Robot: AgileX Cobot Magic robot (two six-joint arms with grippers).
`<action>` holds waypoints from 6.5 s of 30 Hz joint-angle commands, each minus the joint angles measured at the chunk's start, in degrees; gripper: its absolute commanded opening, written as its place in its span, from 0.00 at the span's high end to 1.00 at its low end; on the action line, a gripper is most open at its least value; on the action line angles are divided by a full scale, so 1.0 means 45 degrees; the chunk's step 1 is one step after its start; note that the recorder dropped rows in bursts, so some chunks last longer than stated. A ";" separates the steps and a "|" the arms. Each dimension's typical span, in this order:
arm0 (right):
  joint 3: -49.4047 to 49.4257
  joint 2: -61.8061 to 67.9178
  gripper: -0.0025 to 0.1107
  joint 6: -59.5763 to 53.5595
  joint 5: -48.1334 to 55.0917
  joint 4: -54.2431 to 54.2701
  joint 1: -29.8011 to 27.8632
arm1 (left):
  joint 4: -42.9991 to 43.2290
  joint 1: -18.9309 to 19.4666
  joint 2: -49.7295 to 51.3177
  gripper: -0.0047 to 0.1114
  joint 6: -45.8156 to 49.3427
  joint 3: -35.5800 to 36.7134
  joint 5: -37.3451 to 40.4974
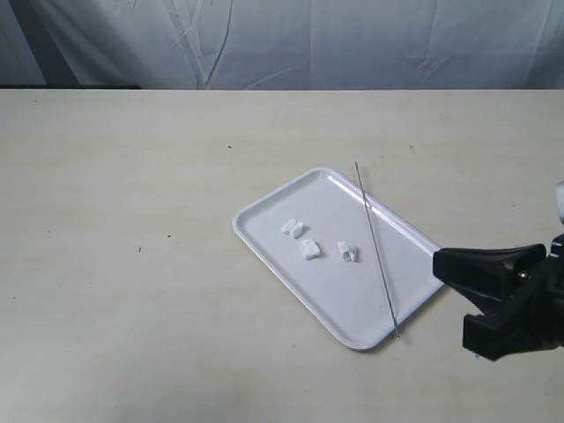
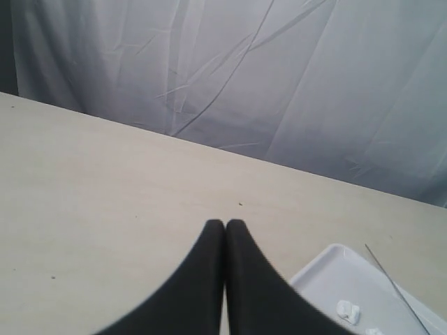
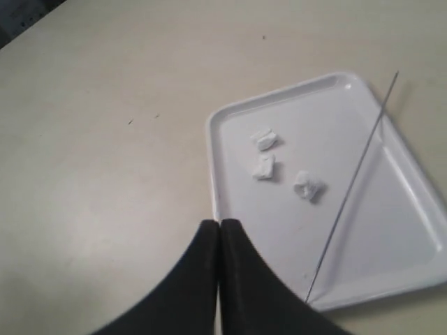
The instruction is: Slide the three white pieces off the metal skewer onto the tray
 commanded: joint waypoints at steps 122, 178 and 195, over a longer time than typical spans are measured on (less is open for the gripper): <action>0.3433 -0.9004 0.98 1.1192 0.1413 -1.4317 -0.6683 | -2.2592 0.0476 -0.3666 0.96 2.7362 0.1344 0.5558; 0.3433 -0.9004 0.98 1.1192 0.1413 -1.4351 -0.6686 | -2.2566 0.0476 -0.3666 0.96 2.7362 0.1344 0.5558; 0.3433 -0.9004 0.98 1.1192 0.1413 -1.4351 -0.6686 | -2.2566 0.0476 -0.3666 0.96 2.7362 0.1344 0.5558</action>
